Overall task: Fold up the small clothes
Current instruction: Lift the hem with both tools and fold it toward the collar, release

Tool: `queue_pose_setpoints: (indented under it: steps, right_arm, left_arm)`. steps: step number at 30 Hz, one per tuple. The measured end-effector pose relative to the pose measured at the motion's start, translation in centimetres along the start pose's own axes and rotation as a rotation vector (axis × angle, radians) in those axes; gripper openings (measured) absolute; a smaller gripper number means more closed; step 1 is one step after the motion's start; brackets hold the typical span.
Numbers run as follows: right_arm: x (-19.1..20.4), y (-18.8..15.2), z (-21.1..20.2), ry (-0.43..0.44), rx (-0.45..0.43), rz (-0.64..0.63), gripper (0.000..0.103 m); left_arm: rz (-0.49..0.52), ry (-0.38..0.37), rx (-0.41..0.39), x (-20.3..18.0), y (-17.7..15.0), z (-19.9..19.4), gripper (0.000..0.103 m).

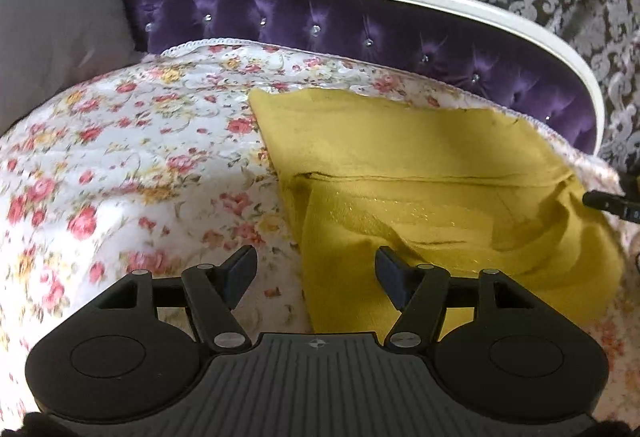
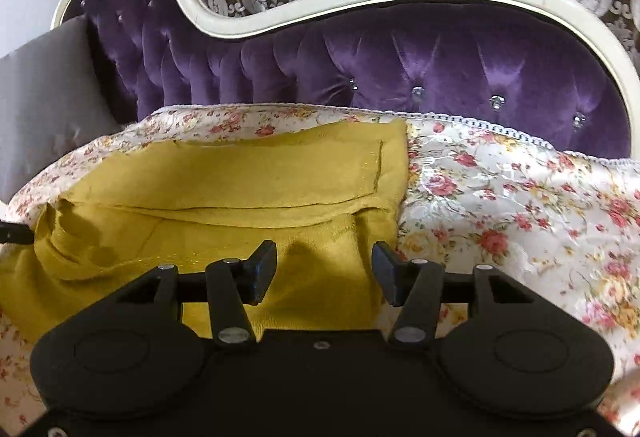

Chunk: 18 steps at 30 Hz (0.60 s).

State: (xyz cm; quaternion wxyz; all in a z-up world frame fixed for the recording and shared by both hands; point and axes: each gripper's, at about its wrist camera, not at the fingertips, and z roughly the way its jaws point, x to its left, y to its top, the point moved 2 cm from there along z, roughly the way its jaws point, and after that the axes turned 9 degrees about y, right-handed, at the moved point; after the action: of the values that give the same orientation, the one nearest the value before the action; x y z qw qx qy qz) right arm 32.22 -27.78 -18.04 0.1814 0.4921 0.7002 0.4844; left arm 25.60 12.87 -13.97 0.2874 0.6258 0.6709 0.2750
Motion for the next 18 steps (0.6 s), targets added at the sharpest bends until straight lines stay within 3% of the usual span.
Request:
queue_pose_setpoints:
  steps: [8,12,14,15,16,18]
  right_arm:
    - [0.3,0.2,1.1,0.026,0.002,-0.052,0.06]
    - [0.3,0.2,1.8,0.035,0.024,-0.056,0.056]
    - [0.4,0.2,2.0,0.042,0.034,-0.054,0.034]
    - [0.5,0.2,2.0,0.04,0.038,-0.054,0.028]
    - [0.6,0.2,1.9,0.039,0.039,-0.053,0.015]
    - [0.8,0.1,1.5,0.042,0.03,-0.048,0.012]
  left_arm:
    - [0.148,-0.012,-0.049,-1.8,0.7,0.9,0.062]
    - [0.152,-0.036,-0.043,-2.2,0.8,1.8,0.049]
    - [0.159,-0.039,-0.052,-2.3,0.8,2.0,0.023]
    - [0.158,-0.041,-0.063,-2.3,0.8,1.9,0.016]
    - [0.155,-0.038,-0.076,-2.4,0.8,1.9,0.01]
    - [0.154,-0.041,-0.083,-2.4,0.7,1.7,0.008]
